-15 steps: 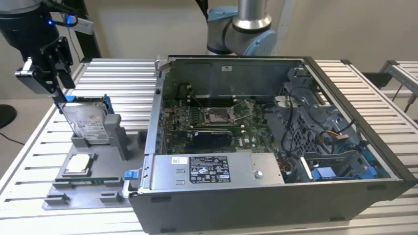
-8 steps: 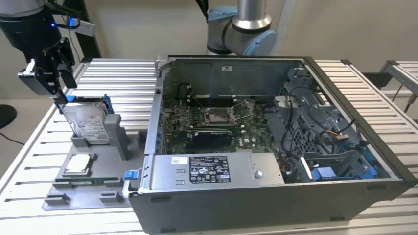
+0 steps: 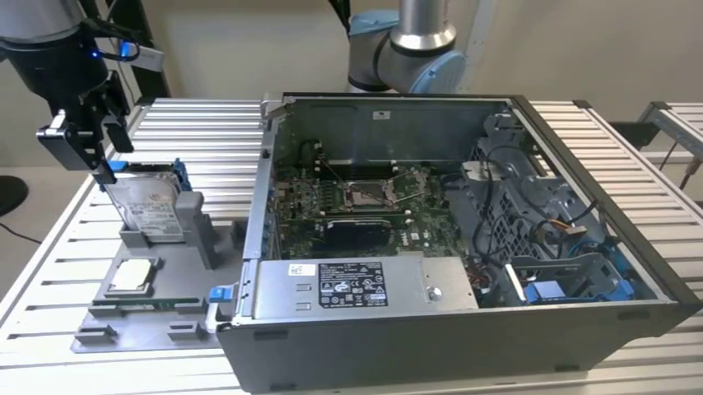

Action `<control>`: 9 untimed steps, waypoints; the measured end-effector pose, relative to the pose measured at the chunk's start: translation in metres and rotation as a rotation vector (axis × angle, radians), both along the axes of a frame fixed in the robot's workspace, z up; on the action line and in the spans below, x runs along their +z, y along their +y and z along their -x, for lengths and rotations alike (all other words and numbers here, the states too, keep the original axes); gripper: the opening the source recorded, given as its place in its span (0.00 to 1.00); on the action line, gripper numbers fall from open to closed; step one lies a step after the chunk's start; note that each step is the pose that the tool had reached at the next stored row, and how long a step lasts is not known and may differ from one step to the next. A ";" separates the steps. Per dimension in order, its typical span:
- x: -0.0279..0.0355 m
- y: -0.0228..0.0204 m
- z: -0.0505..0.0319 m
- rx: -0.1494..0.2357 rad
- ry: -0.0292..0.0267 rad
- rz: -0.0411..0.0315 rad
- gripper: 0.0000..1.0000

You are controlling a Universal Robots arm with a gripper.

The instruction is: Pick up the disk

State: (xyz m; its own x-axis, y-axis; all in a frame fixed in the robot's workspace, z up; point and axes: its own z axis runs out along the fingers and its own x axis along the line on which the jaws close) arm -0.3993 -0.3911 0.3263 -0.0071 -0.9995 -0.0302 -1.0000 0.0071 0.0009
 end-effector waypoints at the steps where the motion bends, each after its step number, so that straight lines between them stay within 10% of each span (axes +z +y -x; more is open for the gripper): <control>1: -0.0019 0.0000 0.0000 0.002 0.0000 0.0000 1.00; 9: -0.0164 0.0000 -0.0001 0.025 0.0000 0.0000 1.00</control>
State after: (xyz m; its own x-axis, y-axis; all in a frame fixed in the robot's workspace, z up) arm -0.3992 -0.3910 0.3099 0.0181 -0.9994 -0.0303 -0.9998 -0.0182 0.0009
